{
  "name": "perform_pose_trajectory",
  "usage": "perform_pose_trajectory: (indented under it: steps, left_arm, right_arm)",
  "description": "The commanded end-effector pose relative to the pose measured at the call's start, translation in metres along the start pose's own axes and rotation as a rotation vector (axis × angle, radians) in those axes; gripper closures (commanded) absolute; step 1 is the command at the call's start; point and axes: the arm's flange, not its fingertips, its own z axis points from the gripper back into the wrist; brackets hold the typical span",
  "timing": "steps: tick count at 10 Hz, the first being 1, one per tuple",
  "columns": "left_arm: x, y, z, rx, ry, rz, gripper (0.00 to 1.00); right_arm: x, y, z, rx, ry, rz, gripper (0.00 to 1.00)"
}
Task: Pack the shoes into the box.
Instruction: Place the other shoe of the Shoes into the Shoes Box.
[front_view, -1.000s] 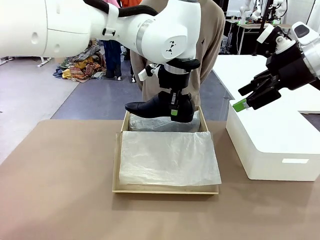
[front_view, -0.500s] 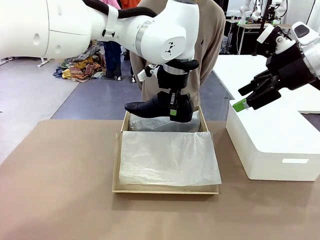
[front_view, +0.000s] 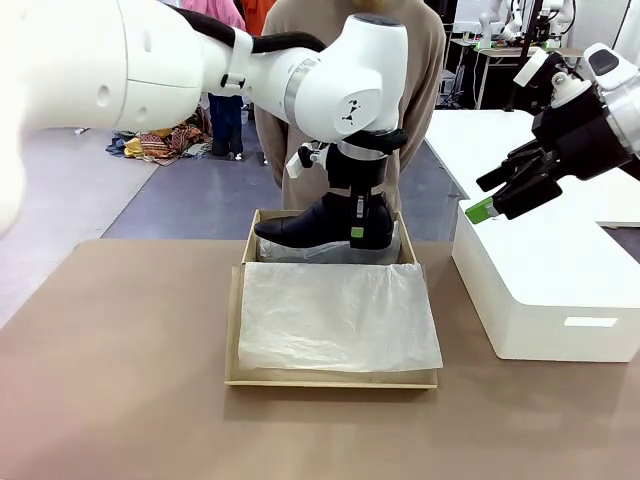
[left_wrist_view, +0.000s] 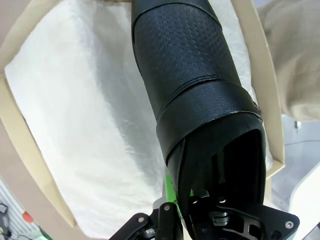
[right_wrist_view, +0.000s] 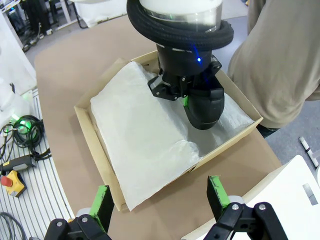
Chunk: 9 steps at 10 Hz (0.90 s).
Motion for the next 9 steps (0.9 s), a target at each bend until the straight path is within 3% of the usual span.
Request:
perform_pose_trajectory:
  steps: [1, 9]
  left_arm:
    - [-0.008, -0.002, 0.001, -0.002, -0.048, 0.112, 1.0]
    - [-0.02, -0.003, -0.029, 0.069, -0.05, 0.109, 1.0]
  right_arm:
    - [0.0, -0.003, -0.001, 0.015, -0.024, 0.015, 0.0]
    - [0.0, -0.003, -0.001, 0.015, -0.024, 0.015, 0.0]
